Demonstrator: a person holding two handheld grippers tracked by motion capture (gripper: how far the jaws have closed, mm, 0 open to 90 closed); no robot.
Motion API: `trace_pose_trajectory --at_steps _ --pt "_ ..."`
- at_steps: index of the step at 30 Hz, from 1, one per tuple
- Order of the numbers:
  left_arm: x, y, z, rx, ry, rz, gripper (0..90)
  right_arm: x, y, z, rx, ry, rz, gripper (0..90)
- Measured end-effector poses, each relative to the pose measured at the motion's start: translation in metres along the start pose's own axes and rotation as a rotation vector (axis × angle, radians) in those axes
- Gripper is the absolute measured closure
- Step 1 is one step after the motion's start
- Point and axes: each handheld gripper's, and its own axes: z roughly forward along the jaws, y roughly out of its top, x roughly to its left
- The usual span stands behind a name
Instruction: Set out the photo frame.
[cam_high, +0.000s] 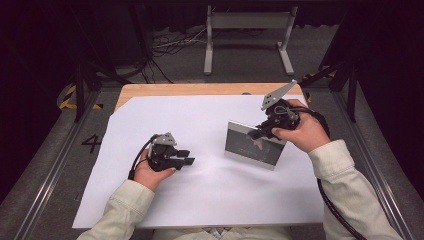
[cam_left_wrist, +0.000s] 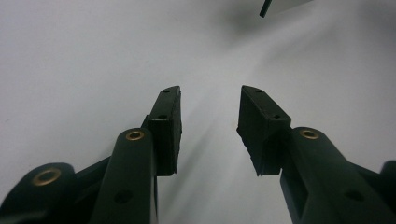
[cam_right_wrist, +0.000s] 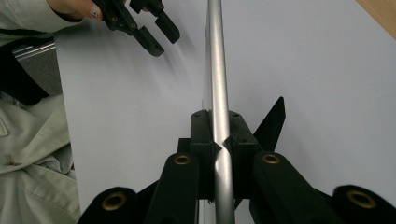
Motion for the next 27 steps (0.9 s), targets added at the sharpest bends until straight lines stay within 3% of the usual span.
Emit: trace_pose_trajectory --at_steps 14,22,27 --pt "0.000 -0.001 -0.001 0.003 0.001 -0.003 60.0 -0.005 0.013 0.016 0.018 0.047 -0.074 83.9" --pt "0.001 -0.009 -0.009 -0.011 0.039 -0.018 56.8 -0.009 0.024 0.031 0.039 0.080 -0.116 83.9" --pt "0.002 -0.012 -0.012 -0.011 0.041 -0.023 56.6 -0.010 0.029 0.039 0.041 0.106 -0.139 83.9"
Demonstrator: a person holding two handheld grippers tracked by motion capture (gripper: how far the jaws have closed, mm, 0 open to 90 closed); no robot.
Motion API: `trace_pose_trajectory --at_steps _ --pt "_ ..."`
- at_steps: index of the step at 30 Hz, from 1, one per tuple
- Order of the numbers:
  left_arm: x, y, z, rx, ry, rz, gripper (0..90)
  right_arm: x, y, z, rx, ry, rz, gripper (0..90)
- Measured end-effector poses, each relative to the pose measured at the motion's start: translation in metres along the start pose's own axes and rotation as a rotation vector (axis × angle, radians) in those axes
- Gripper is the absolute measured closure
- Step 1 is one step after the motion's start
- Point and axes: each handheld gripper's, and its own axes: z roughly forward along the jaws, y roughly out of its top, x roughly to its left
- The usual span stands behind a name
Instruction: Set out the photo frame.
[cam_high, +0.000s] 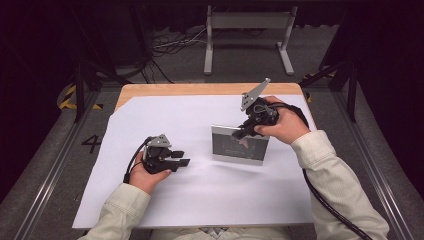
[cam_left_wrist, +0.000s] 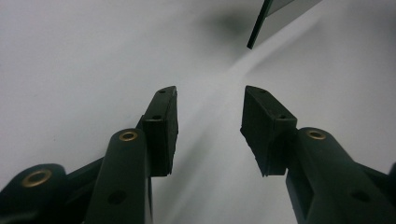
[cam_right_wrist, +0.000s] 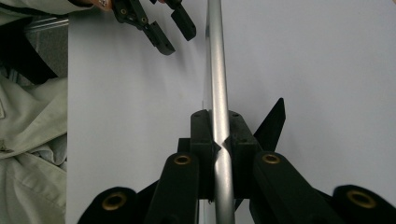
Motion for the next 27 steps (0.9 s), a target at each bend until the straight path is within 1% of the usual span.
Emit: trace_pose_trajectory --at_steps 5,6,7,8,15,20,22,23,25,26,27 --pt "0.000 0.000 0.000 -0.004 0.002 -0.004 56.6 0.000 0.003 0.009 0.008 0.038 -0.025 84.0" --pt "0.001 0.000 0.000 -0.001 0.000 0.001 56.6 0.000 0.003 0.010 0.009 0.032 -0.030 84.0" --pt "0.001 0.000 0.000 -0.001 0.000 0.003 56.6 0.000 0.003 0.012 0.007 0.048 -0.035 83.9" --pt "0.000 0.000 0.001 0.002 -0.002 0.002 56.6 -0.001 0.002 0.013 0.008 0.049 -0.039 83.9" --pt "0.001 0.000 0.004 0.006 -0.006 0.000 56.2 0.000 -0.004 0.021 0.017 0.084 -0.046 84.0" --pt "0.001 0.001 0.004 0.005 -0.009 0.004 56.1 -0.001 -0.005 0.024 0.026 0.092 -0.068 84.0" --pt "0.001 0.001 0.004 0.006 -0.009 0.001 56.1 -0.001 -0.005 0.025 0.029 0.087 -0.072 84.0" --pt "0.002 0.001 0.005 0.005 -0.009 0.004 56.0 -0.001 -0.005 0.025 0.026 0.083 -0.085 84.0" --pt "0.002 0.001 0.005 0.005 -0.011 0.002 56.0 0.000 -0.005 0.025 0.028 0.080 -0.089 84.0" --pt "0.002 0.001 0.005 0.005 -0.012 0.003 56.0 0.000 -0.005 0.025 0.032 0.073 -0.105 83.7" --pt "0.002 0.001 0.005 0.005 -0.012 0.003 56.0 0.000 -0.005 0.025 0.032 0.073 -0.105 83.7"
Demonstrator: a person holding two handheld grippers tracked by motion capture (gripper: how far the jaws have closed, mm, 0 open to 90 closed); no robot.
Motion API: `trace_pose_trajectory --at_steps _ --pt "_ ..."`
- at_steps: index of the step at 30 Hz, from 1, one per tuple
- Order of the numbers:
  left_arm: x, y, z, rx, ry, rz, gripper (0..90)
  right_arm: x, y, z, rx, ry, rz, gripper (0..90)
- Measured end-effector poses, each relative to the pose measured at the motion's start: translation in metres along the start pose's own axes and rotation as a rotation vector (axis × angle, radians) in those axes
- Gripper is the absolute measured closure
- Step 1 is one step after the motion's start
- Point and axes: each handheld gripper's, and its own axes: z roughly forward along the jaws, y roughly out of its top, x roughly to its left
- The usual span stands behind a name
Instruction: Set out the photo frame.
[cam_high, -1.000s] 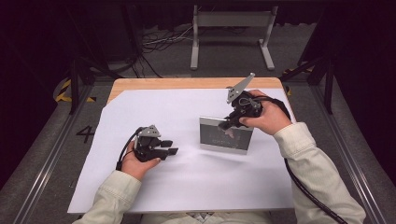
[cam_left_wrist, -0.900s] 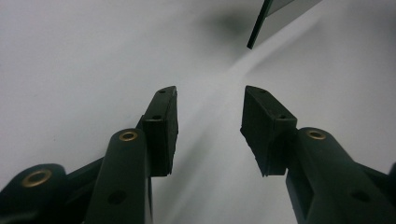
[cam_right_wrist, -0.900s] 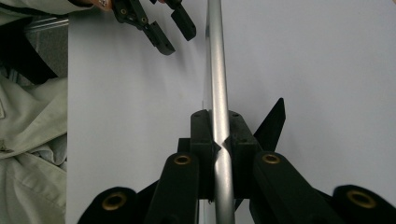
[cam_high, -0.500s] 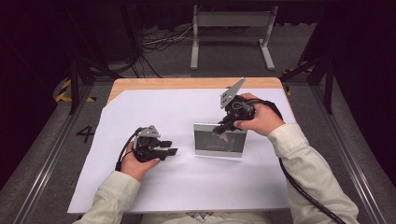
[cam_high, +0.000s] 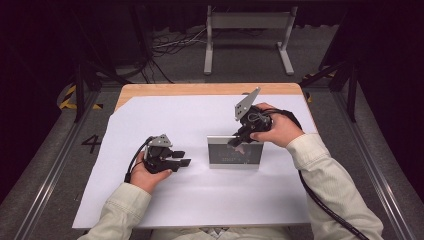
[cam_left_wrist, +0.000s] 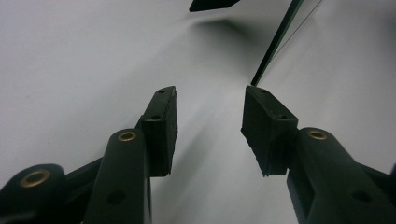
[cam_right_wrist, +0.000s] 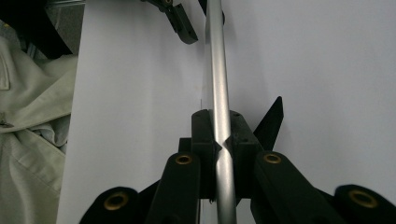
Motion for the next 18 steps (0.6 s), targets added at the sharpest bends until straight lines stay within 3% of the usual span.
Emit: trace_pose_trajectory --at_steps 6,13,16,18 --pt "-0.0003 0.0005 0.0006 0.000 -0.001 -0.002 55.9 -0.0014 -0.0021 -0.0002 0.007 -0.064 -0.054 79.7" --pt "-0.0001 0.0010 0.0011 0.003 -0.003 0.002 55.8 -0.0024 -0.0043 -0.0026 -0.017 -0.101 -0.075 76.7" --pt "-0.0001 0.0011 0.0010 0.003 -0.002 0.002 55.7 -0.0034 -0.0053 -0.0041 -0.034 -0.154 -0.083 71.9" --pt "-0.0002 0.0012 0.0010 0.004 -0.002 0.004 55.7 -0.0044 -0.0065 -0.0086 -0.061 -0.180 -0.070 61.7"
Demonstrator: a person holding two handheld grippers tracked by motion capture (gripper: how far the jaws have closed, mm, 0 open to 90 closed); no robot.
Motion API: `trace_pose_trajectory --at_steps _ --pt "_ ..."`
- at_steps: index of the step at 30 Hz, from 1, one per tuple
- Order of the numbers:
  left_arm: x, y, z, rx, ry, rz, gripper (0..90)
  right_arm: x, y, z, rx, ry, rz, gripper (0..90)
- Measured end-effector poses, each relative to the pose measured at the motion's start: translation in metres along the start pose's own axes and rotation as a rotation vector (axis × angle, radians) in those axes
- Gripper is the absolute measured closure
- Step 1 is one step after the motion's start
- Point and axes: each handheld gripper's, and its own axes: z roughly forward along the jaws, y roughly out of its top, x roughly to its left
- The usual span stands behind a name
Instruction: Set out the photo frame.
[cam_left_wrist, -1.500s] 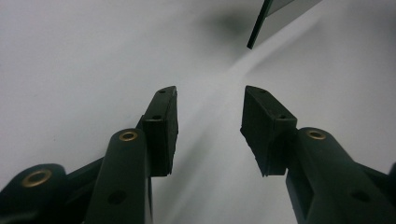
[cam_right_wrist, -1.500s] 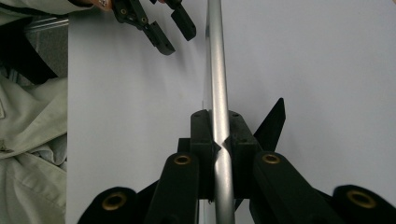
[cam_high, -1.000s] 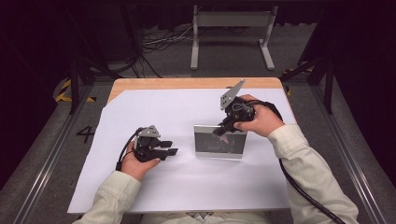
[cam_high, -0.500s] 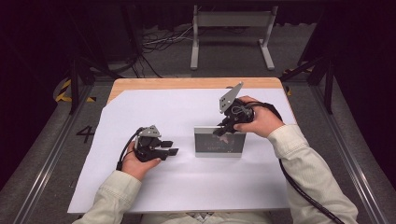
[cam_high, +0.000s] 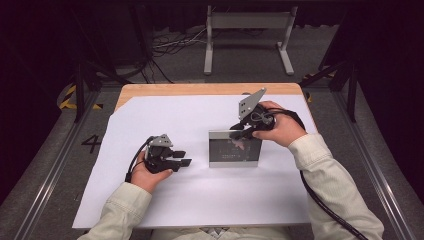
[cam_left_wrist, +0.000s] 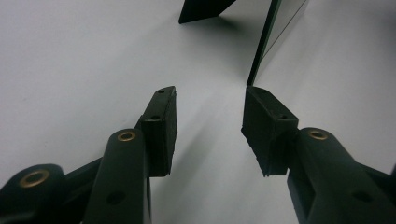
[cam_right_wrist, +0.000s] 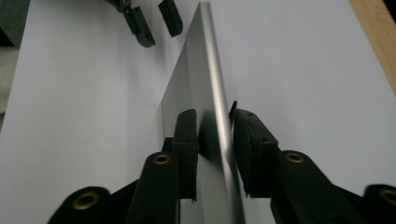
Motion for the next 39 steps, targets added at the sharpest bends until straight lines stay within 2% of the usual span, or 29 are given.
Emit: trace_pose_trajectory --at_steps 3,9,17,20,26,30,39 --pt "0.000 0.000 0.000 -0.001 0.001 -0.005 55.6 0.000 -0.002 -0.005 -0.042 -0.045 0.009 46.0" --pt "0.000 0.000 -0.001 -0.009 0.005 -0.003 55.1 0.000 -0.008 -0.016 -0.110 -0.073 0.060 33.6" --pt "-0.001 0.000 -0.006 -0.029 0.015 0.022 53.3 0.004 -0.019 -0.032 -0.150 -0.103 0.104 29.0" --pt "0.000 -0.003 -0.008 -0.030 0.015 0.016 52.6 0.006 -0.025 -0.040 -0.160 -0.120 0.117 28.6" --pt "0.006 -0.009 -0.020 -0.068 0.027 0.005 52.3 0.012 -0.036 -0.055 -0.176 -0.150 0.150 27.2" --pt "0.008 -0.011 -0.022 -0.076 0.028 -0.002 52.3 0.015 -0.045 -0.064 -0.173 -0.173 0.164 26.6" --pt "0.008 -0.011 -0.023 -0.086 0.027 0.014 51.9 0.018 -0.061 -0.078 -0.175 -0.199 0.195 25.2"
